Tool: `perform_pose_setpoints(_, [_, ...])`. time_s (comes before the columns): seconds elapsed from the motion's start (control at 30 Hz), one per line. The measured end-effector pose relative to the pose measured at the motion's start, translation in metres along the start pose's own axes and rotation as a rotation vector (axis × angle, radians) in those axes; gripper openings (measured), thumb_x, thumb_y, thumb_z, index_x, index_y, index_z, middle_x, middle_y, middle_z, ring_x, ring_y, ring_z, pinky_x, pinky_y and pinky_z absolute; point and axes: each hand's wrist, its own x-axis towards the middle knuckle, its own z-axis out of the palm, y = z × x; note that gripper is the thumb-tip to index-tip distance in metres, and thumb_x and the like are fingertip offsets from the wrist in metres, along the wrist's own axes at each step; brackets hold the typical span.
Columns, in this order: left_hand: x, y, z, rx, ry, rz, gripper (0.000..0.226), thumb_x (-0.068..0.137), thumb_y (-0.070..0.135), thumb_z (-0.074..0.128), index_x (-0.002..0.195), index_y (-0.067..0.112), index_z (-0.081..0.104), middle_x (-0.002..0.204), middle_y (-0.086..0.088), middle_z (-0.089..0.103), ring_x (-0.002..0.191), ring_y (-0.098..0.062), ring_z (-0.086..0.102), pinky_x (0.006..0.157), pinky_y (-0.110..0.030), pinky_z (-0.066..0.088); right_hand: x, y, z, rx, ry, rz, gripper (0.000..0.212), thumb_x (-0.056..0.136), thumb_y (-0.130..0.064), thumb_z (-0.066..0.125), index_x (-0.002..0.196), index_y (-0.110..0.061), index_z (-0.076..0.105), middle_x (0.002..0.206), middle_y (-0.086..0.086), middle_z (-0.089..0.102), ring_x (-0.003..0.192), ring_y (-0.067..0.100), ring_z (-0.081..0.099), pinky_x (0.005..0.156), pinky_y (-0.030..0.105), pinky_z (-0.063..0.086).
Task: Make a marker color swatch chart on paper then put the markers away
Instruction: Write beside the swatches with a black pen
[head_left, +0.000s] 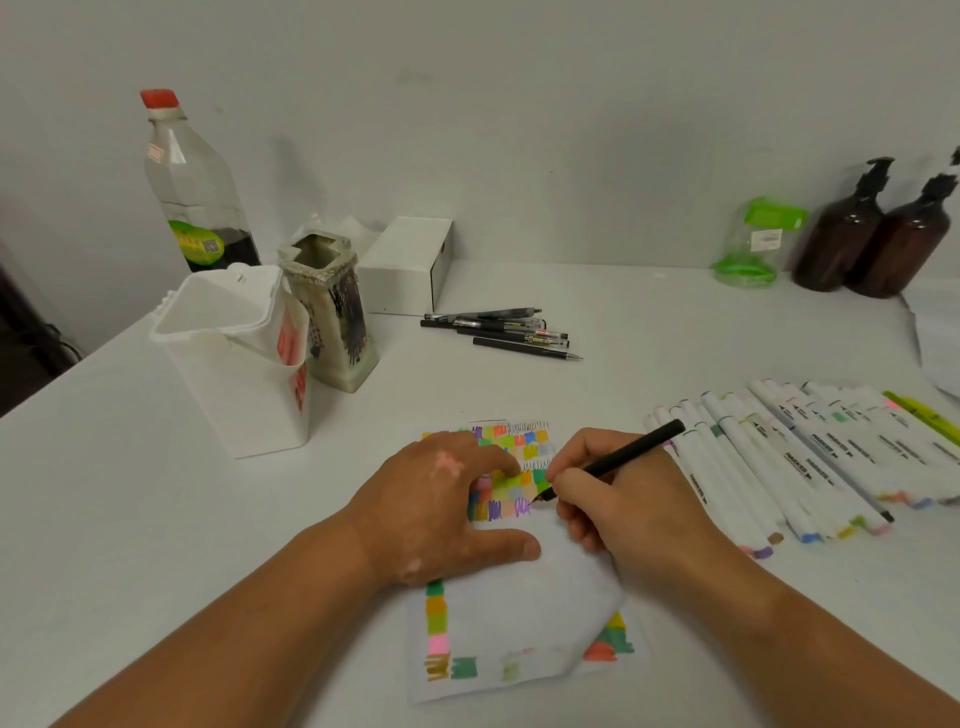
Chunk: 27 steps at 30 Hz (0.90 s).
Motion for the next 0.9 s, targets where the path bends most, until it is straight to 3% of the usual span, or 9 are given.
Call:
perform_pose_setpoints(0.17, [0.0008,-0.0009,0.0,0.009,-0.022,0.0,0.08,0.067,0.091,0.049,0.133,0.045,0.051,0.1,0.025,0.045,0.093,-0.003,0.047,0.079,-0.018,0.037,-0.0006,-0.001,0.0013,-0.116,0.058,-0.004,0.016,0.078,-0.013,0.072,0.071,-0.027,0.071,0.06,-0.004,0.069,0.049,0.004,0.062,0.046,0.011,0.043])
perform_pose_setpoints(0.47, [0.0003,-0.0007,0.0007,0.031,-0.03,-0.006,0.08,0.068,0.091,0.047,0.133,0.046,0.05,0.099,0.022,0.047,0.093,-0.005,0.048,0.079,-0.019,0.038,-0.0013,-0.0021,-0.0006,-0.138,0.004,-0.003,0.014,0.079,-0.013,0.071,0.071,-0.023,0.07,0.059,-0.004,0.068,0.048,0.004,0.06,0.045,0.014,0.043])
perform_pose_setpoints(0.9, [0.0009,-0.0018,0.0018,0.013,-0.032,-0.017,0.08,0.066,0.092,0.048,0.132,0.047,0.048,0.108,0.021,0.054,0.097,-0.004,0.051,0.083,-0.019,0.042,0.0009,0.0011,-0.0002,-0.18,0.06,-0.002,0.01,0.08,-0.019,0.07,0.071,-0.023,0.068,0.061,-0.009,0.067,0.051,0.0,0.057,0.046,0.012,0.042])
